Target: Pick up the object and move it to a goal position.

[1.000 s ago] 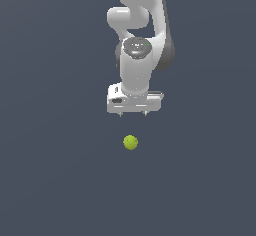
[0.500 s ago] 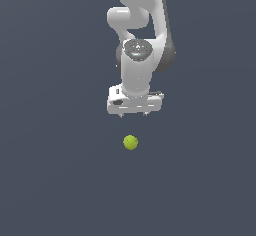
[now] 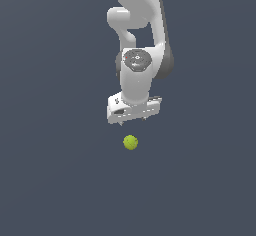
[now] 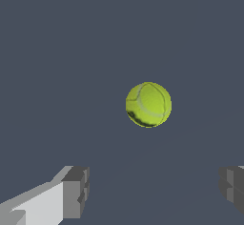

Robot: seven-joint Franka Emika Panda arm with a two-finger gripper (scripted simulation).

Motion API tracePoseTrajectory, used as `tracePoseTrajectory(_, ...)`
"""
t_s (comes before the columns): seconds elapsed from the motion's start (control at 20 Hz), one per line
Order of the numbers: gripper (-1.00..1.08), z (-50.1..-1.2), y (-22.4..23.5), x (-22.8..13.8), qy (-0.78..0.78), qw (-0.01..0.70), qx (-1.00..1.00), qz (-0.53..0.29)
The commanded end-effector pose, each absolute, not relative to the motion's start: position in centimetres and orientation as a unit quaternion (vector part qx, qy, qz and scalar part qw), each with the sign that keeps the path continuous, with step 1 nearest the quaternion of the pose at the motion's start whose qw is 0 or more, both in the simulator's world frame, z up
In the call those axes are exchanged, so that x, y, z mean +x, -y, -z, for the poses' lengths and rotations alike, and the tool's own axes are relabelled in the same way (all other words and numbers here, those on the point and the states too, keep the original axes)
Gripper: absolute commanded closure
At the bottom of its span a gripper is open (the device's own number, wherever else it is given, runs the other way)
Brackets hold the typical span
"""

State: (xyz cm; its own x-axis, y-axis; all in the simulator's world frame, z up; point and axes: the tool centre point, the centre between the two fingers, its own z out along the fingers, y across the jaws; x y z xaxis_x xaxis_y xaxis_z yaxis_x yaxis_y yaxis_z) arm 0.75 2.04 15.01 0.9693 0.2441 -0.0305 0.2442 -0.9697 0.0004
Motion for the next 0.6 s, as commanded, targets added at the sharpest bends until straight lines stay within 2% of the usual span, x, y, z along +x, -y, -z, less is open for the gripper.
tracePoseTrajectory(0.0,-0.92,-14.3,-1.9,1.4,-0.153,0.002,0.988,0.014)
tracePoseTrajectory(0.55,-0.92,-10.7,-1.5,4.1,-0.287,0.001,0.958,0.005)
